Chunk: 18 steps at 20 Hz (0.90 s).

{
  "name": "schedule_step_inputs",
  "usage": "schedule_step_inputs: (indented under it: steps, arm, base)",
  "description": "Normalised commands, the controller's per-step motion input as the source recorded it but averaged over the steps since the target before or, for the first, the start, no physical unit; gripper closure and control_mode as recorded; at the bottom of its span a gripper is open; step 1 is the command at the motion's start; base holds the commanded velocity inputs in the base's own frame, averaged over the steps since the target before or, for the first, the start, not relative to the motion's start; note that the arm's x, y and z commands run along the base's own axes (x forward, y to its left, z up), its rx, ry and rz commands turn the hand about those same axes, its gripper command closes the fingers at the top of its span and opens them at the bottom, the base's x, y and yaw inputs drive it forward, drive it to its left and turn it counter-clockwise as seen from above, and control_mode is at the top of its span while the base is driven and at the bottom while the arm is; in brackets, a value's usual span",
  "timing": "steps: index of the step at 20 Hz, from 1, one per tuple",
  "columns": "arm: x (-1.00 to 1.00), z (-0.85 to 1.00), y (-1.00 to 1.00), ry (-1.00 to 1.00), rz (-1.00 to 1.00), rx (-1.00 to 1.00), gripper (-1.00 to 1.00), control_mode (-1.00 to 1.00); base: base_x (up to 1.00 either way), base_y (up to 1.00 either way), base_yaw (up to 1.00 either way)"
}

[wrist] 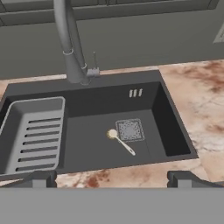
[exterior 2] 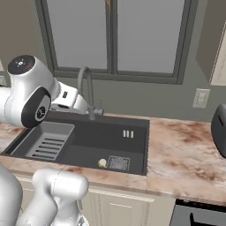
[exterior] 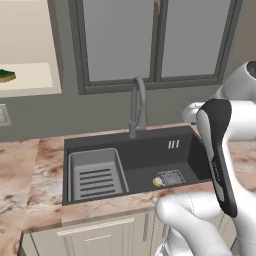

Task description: Pick up the dish brush and sponge from the sink, and place them back in the cabinet, and close the cabinet door.

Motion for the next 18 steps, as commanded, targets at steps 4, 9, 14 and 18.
schedule_step_inputs:
  steps: [4,9,14,18]
  arm:
    - [0.0,0.0,0.0,0.0,0.0,0.0,-1.0,1.0]
    - [0.06,0.0,0.0,0.02,0.0,0.0,-1.0,-1.0]
    - [0.1,0.0,0.0,0.13,0.0,0.02,-1.0,-1.0]
    - [0.17,-0.09,0.0,0.13,0.0,0.02,-1.0,-1.0]
  base:
    - [0.1,0.0,0.0]
    - [0.0,0.0,0.0]
    - [0.0,0.0,0.0]
    - [0.0,0.0,0.0]
